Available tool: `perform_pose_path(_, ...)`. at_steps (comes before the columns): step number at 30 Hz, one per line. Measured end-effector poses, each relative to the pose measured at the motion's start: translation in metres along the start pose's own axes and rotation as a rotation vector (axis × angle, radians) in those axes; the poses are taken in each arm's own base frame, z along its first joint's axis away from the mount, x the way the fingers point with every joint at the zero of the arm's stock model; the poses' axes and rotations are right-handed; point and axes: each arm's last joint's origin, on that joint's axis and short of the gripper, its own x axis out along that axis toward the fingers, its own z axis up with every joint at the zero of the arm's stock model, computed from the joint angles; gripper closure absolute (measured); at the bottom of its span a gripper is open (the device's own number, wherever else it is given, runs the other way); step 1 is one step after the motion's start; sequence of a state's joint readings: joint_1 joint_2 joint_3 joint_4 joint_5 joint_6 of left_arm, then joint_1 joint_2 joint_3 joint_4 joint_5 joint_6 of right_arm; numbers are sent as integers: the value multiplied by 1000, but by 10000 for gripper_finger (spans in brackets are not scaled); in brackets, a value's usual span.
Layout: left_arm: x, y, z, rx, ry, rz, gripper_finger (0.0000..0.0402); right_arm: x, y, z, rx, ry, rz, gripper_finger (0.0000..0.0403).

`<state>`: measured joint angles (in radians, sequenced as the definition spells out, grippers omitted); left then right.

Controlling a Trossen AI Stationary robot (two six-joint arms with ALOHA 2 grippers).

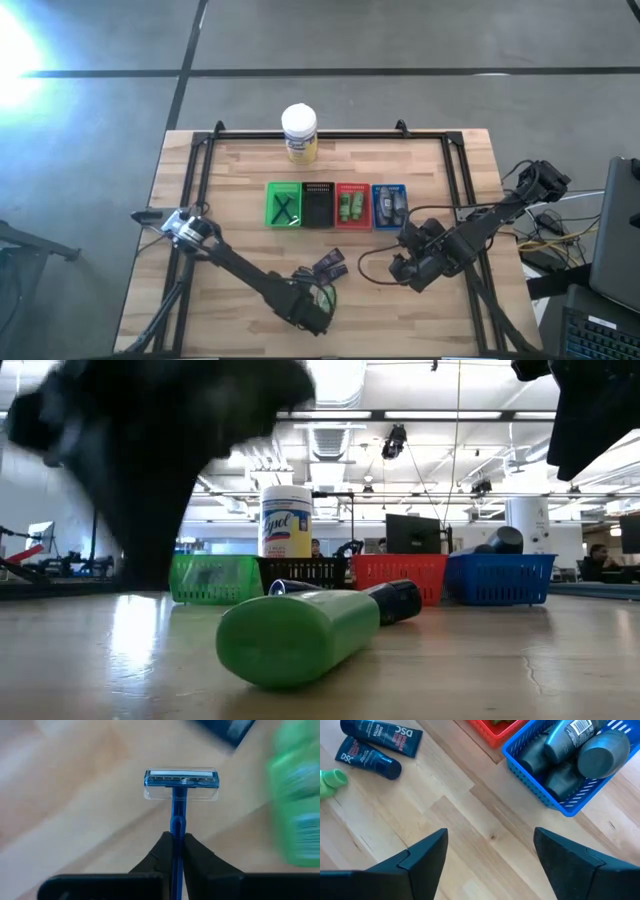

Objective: Pick & Place Travel size toiletries
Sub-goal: Put the blue razor into the green bin, then put the green shampoo into the red bin

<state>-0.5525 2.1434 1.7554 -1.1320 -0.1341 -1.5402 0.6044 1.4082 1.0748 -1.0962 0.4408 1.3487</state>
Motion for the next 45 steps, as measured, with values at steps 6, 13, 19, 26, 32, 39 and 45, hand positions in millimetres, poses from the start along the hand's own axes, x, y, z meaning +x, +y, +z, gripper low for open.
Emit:
perform_pose_path(6,-69,45,34,-101,-211,-47,382,0,0,0,9,-1,0,124)
perform_pose_path(13,-70,134,105,-270,-332,-31,382,0,0,0,45,-5,-1,111)
perform_pose_path(19,-39,193,148,-422,-356,-162,382,0,2,0,107,-6,16,96)
perform_pose_path(26,-21,228,166,-460,-366,-134,382,0,28,6,115,-50,241,84)
perform_pose_path(32,-18,232,178,-457,-406,-133,308,11,51,15,45,-57,391,74)
perform_pose_path(39,-15,224,181,-427,-384,-200,221,37,60,17,75,65,376,61)
perform_pose_path(45,-35,215,166,-265,-393,-287,207,45,76,17,173,69,459,53)
